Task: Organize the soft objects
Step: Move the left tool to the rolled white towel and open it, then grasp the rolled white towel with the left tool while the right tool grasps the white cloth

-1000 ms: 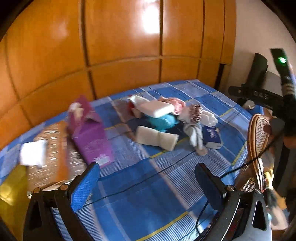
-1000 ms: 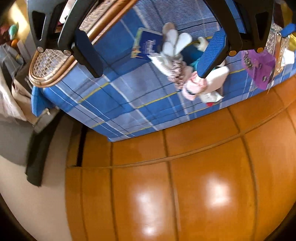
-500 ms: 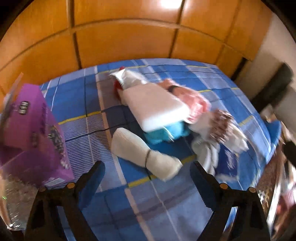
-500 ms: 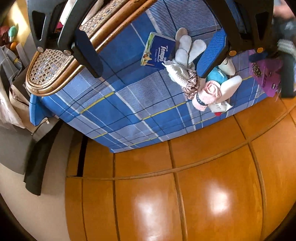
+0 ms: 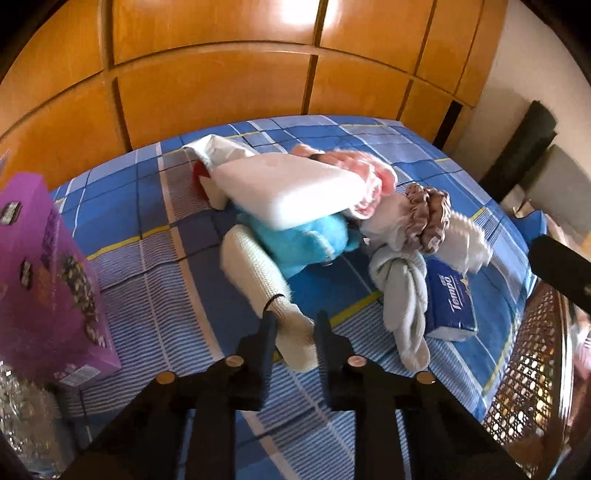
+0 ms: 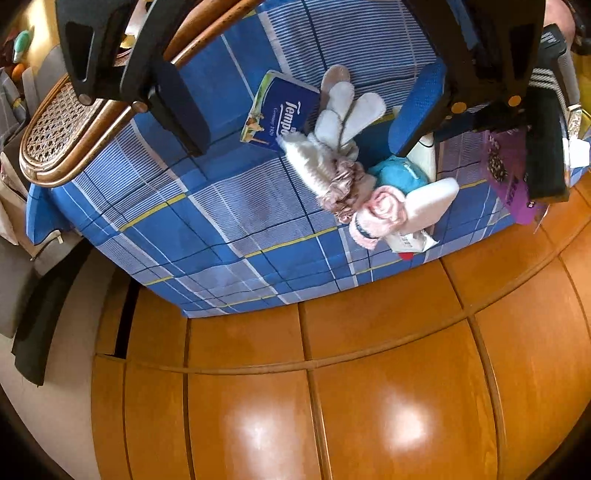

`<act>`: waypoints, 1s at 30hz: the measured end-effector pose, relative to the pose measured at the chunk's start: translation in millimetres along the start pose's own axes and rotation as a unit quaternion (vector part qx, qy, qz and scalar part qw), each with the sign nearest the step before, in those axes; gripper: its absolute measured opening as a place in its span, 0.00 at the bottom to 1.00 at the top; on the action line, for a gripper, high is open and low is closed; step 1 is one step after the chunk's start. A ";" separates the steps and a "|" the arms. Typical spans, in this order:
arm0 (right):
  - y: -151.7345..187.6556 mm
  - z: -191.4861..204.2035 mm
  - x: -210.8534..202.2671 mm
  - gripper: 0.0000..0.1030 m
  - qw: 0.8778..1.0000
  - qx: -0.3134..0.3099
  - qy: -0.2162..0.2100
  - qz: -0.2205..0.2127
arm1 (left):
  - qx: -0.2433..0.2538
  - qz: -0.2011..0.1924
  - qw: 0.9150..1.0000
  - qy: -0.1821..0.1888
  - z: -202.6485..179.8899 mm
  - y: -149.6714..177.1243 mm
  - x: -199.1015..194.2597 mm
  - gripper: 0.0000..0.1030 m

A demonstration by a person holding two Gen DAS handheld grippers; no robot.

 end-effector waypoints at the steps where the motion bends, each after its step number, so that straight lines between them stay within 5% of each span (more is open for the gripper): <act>1: 0.2 1.5 0.2 0.92 1.000 -0.002 -0.001 0.000 | -0.003 -0.002 1.000 0.000 3.5 2.7 -2.9 0.14; 4: -0.3 4.3 2.2 0.92 1.000 -0.006 -0.001 0.002 | -0.012 0.003 1.000 0.005 13.2 7.4 -5.7 0.07; 11: -7.8 6.2 11.9 0.92 1.000 -0.002 -0.011 0.026 | -0.043 0.040 0.998 0.016 24.3 13.0 5.5 0.06; 19: -17.0 -7.7 13.3 0.92 0.999 0.016 -0.014 0.032 | -0.071 0.037 0.996 0.034 27.5 15.8 4.7 0.06; 24: -19.5 -14.4 19.5 0.92 0.999 0.020 -0.019 0.044 | -0.091 0.041 0.994 0.050 34.4 17.1 6.8 0.22; 26: -21.4 -16.7 22.5 0.92 0.998 0.022 -0.026 0.050 | -0.105 0.042 0.992 0.058 37.6 16.0 7.7 0.51; 30: -28.0 -18.0 27.6 0.92 0.997 0.029 -0.042 0.061 | -0.112 0.043 0.991 0.057 35.2 8.5 13.7 0.56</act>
Point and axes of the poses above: each gripper's, at about its wrist camera, not at the fingertips, and x roughly the way its jaws point, z to its left, y to its underside, the point moved 1 cm from there along x, roughly the way its jaws point, and after that the axes turned 5 degrees about x, right-handed, at the moved point
